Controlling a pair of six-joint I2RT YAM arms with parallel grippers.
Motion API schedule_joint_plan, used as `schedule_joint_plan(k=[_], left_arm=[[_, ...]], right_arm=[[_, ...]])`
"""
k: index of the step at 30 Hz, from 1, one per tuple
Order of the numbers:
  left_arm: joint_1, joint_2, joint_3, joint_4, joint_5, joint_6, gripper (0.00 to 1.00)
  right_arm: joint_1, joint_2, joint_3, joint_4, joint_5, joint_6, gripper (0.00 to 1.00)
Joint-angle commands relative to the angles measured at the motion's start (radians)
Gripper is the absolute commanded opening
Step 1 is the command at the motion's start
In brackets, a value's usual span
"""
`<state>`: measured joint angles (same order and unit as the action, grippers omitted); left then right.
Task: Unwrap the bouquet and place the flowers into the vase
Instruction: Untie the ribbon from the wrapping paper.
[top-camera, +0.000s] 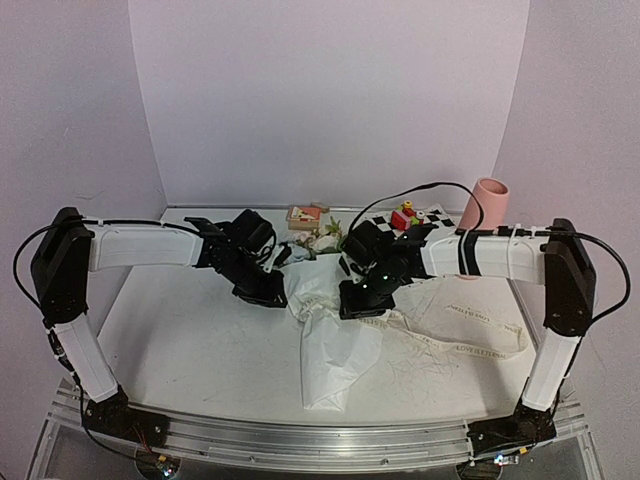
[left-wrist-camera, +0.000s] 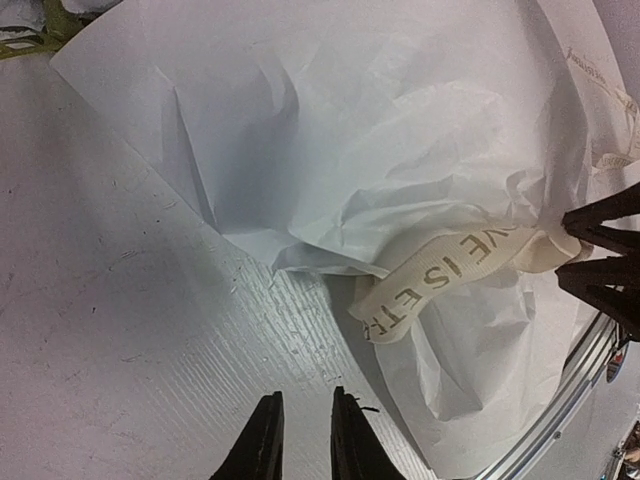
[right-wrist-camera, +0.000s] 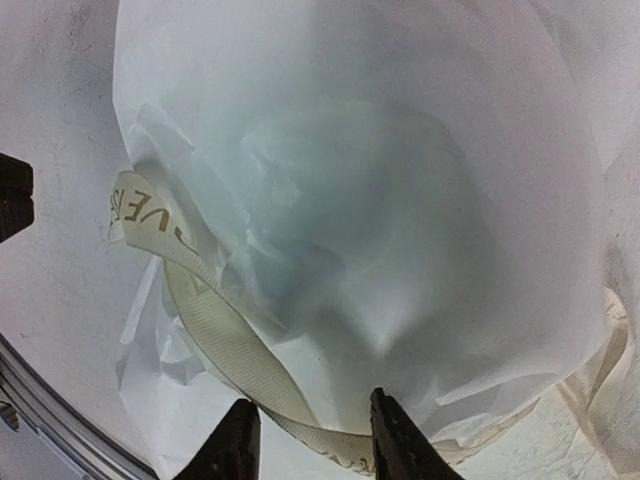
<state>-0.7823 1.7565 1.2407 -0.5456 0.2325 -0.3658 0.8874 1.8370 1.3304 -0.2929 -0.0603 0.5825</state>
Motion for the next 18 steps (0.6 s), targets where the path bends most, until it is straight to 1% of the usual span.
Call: schedule_joint_plan(k=[1, 2, 5, 9, 13, 15, 18], left_arm=[[0.008, -0.028, 0.012, -0.023, -0.002, 0.034, 0.19], [0.008, -0.024, 0.015, -0.023, -0.001, 0.035, 0.19], [0.009, -0.018, 0.026, -0.025, 0.001, 0.04, 0.19], [0.009, -0.017, 0.041, -0.024, 0.01, 0.045, 0.19], [0.009, -0.036, 0.048, 0.016, 0.077, 0.053, 0.2], [0.009, -0.06, 0.039, 0.051, 0.105, 0.051, 0.23], [0.009, -0.089, 0.027, 0.088, 0.104, 0.05, 0.28]], right_arm=[[0.016, 0.01, 0.029, -0.072, 0.027, -0.006, 0.21], [0.017, 0.008, 0.034, -0.074, 0.03, -0.006, 0.15], [0.019, -0.005, 0.055, -0.077, 0.037, -0.003, 0.01], [0.019, -0.026, 0.101, -0.077, 0.036, -0.013, 0.0], [0.018, -0.02, 0.191, -0.077, -0.01, -0.033, 0.0], [0.018, -0.003, 0.236, -0.077, -0.023, -0.036, 0.0], [0.019, 0.034, 0.31, -0.077, -0.042, -0.042, 0.0]])
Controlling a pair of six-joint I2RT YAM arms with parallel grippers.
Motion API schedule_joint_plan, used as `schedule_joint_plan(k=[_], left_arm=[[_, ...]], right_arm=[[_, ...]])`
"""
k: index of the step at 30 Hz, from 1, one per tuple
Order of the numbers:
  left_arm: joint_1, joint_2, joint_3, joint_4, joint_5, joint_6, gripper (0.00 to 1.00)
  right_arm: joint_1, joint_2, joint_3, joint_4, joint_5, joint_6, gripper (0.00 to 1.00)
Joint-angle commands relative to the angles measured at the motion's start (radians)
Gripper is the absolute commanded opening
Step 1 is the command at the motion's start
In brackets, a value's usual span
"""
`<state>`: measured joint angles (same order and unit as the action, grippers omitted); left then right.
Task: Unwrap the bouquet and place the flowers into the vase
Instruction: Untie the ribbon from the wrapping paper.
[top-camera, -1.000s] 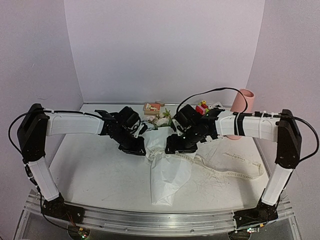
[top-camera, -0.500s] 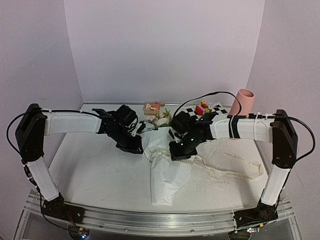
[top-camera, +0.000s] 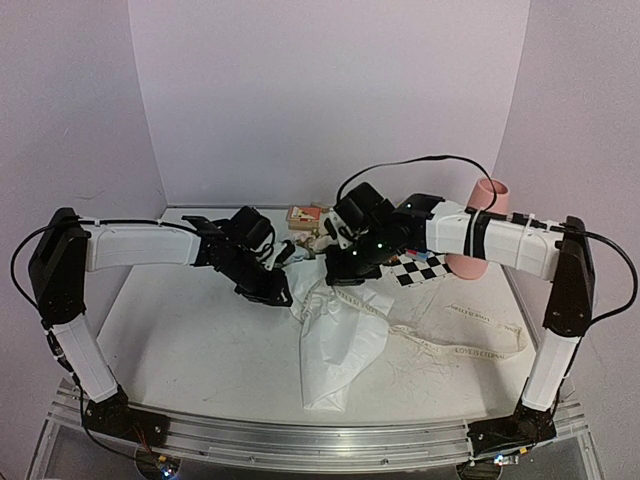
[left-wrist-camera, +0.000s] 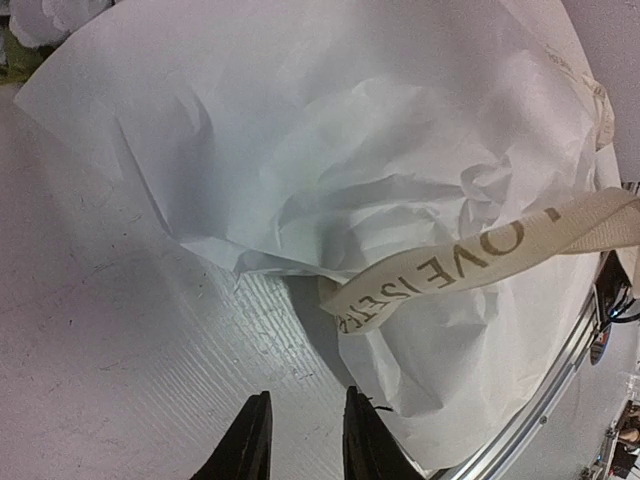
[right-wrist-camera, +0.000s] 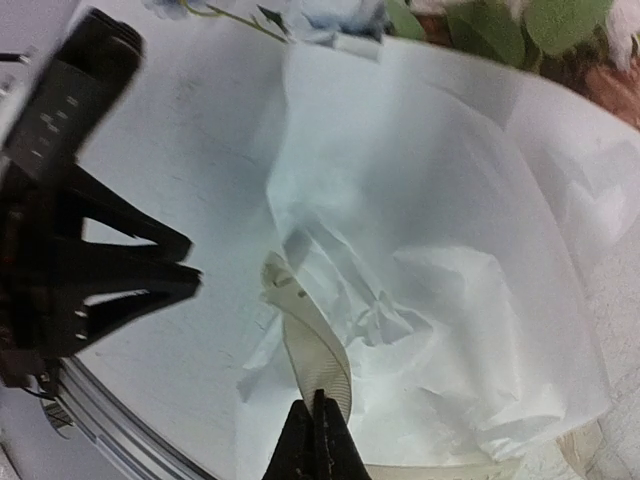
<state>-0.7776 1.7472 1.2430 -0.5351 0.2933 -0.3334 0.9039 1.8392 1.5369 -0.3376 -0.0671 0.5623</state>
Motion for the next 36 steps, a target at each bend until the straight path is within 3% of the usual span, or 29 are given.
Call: schedule_joint_plan(k=[1, 5, 11, 15, 25, 36], left_arm=[[0.005, -0.088, 0.023, 0.085, 0.039, 0.016, 0.29], [0.005, -0.093, 0.019, 0.1, 0.013, 0.004, 0.31], [0.005, -0.063, 0.034, 0.1, -0.003, -0.012, 0.32], [0.005, -0.04, 0.052, 0.1, -0.015, -0.019, 0.32], [0.004, 0.026, 0.103, 0.096, -0.052, -0.024, 0.31], [0.006, 0.052, 0.125, 0.092, -0.057, -0.024, 0.31]], right_arm=[[0.002, 0.045, 0.126, -0.032, -0.045, -0.024, 0.0], [0.002, 0.104, 0.203, -0.032, -0.099, -0.032, 0.05], [0.003, 0.11, 0.199, -0.036, -0.098, -0.057, 0.33], [0.0, 0.06, 0.137, -0.052, -0.031, -0.071, 0.4], [-0.007, -0.031, -0.072, -0.086, 0.01, -0.096, 0.42], [0.001, -0.072, -0.173, -0.112, -0.016, -0.174, 0.54]])
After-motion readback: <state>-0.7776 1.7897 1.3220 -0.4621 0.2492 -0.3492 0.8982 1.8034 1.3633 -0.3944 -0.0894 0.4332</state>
